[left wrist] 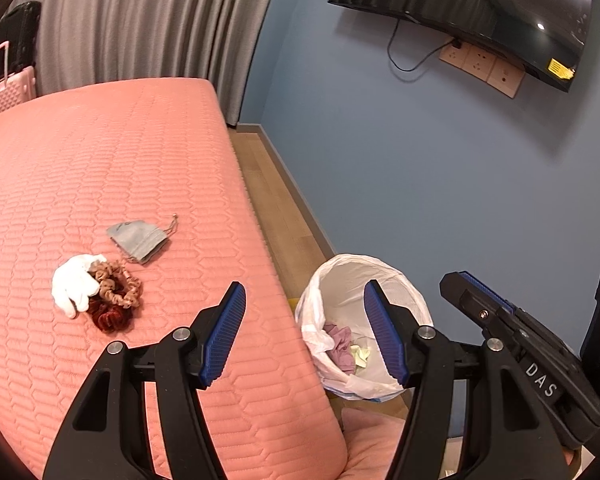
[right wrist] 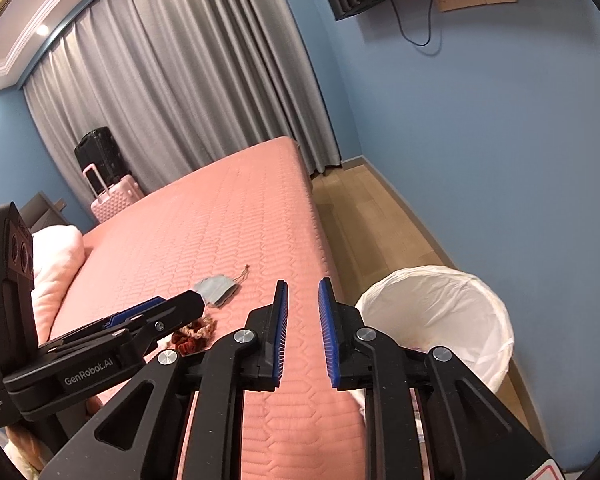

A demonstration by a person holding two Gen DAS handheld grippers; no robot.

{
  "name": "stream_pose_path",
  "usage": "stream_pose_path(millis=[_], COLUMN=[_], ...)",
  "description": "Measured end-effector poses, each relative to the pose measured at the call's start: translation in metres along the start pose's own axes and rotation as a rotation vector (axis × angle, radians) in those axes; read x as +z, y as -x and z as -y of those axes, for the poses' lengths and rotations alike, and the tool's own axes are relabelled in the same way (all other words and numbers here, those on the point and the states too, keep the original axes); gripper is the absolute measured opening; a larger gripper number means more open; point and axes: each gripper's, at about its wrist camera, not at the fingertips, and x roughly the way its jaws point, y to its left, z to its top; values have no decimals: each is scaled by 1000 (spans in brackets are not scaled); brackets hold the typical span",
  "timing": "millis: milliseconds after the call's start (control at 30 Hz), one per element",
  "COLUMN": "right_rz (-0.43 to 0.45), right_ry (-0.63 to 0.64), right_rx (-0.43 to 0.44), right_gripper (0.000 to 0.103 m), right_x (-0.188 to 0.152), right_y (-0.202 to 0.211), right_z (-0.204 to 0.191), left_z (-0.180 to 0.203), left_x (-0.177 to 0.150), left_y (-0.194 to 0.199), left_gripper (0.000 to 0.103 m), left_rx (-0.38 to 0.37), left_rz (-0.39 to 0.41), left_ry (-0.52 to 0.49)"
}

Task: Collect trash
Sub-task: 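Move both open grippers back toward the remaining pile, then grasp the white glove with the left gripper while the right grasps the tan scrunchie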

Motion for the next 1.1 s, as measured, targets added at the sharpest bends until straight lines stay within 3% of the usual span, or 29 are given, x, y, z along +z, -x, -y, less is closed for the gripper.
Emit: stream_pose_path(millis=[167, 633, 900, 1100], right_rz=[-36, -168, -258, -323], right_ry=[26, 137, 188, 240], right_rx=[28, 90, 106, 111], right_gripper=[24, 29, 32, 38], right_x=[-11, -45, -69, -82], right_y=[-13, -70, -118, -162], right_z=[-23, -101, -137, -162], left_z=[-30, -144, -208, -252], left_x=[-9, -39, -61, -68], left_y=[6, 27, 31, 23], left_gripper=[59, 65, 65, 71], left_rx=[34, 154, 219, 255], left_rz=[-4, -20, -55, -77], left_ry=[49, 253, 345, 411])
